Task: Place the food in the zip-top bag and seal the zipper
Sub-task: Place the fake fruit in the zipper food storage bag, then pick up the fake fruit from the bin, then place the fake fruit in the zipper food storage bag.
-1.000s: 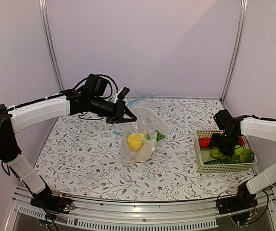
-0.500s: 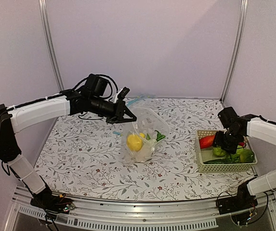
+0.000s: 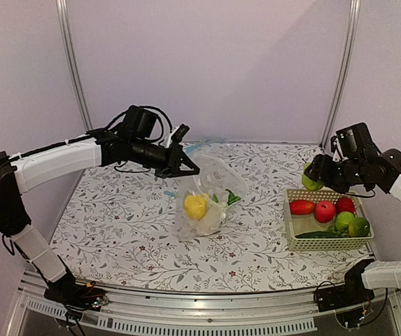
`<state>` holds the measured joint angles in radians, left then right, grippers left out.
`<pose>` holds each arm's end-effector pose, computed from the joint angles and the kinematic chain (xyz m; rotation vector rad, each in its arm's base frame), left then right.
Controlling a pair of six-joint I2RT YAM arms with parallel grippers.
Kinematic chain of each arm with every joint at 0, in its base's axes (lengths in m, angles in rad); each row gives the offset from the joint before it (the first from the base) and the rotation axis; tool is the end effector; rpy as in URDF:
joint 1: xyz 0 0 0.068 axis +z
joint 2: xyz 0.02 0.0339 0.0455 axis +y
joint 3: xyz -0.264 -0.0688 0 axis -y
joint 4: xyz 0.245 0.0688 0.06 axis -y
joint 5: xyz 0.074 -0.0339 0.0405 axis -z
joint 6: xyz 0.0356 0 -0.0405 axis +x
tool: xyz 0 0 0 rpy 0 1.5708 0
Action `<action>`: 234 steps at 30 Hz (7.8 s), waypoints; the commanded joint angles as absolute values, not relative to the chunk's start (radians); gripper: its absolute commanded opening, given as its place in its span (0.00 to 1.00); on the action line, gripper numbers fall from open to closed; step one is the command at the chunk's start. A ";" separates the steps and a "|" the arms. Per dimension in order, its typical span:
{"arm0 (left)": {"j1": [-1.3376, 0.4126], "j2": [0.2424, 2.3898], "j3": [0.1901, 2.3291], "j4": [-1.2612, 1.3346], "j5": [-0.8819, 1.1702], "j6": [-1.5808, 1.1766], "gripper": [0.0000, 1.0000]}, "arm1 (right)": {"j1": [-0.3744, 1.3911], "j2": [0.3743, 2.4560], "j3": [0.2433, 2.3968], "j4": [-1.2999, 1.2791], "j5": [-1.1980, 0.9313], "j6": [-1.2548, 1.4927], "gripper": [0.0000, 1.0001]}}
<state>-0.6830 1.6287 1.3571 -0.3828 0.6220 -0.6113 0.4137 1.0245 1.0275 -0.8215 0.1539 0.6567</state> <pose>0.2732 -0.2490 0.3065 0.4712 2.4100 -1.3431 0.1874 0.0763 0.3201 0.3635 2.3738 0.3243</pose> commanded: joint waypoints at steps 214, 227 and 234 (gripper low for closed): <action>-0.733 1.590 1.377 -0.350 0.641 -0.551 0.00 | 0.900 1.598 1.311 -0.410 -0.226 0.371 0.93; -0.732 1.585 1.378 -0.354 0.636 -0.521 0.00 | 0.882 1.401 1.305 -0.553 -0.085 0.297 0.93; -0.732 1.571 1.372 -0.357 0.635 -0.520 0.00 | 0.813 1.397 1.223 -0.599 -0.059 0.301 0.81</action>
<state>-0.7200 1.5791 1.3529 -0.3683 0.6350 -0.5419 0.8368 1.3792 1.2747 -0.5323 -0.1009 0.3096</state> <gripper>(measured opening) 0.006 0.839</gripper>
